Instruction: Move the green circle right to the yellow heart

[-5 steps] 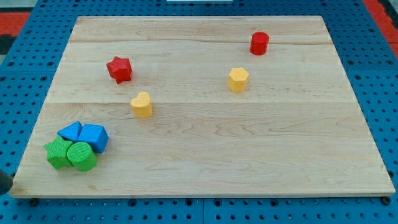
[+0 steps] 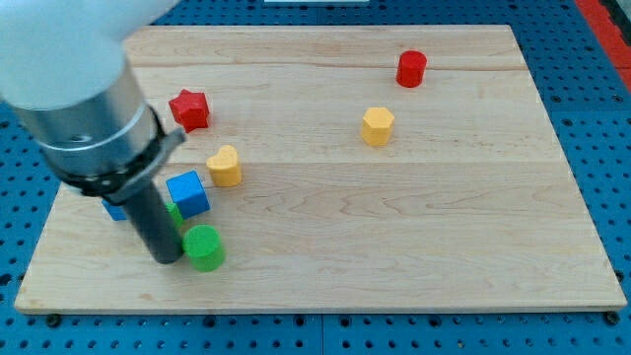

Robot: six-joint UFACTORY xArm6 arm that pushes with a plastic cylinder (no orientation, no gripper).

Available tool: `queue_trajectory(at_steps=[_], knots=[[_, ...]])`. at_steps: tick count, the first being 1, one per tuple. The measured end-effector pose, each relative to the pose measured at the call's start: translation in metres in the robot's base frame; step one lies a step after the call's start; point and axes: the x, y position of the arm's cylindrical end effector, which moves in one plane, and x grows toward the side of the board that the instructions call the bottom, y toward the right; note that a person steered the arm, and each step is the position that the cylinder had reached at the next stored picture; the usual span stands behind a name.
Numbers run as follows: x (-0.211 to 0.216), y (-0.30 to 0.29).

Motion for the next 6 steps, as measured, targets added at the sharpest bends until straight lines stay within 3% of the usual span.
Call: queue_trajectory(at_steps=[3,6], knots=[[0.024,0.027],[-0.057,0.073]])
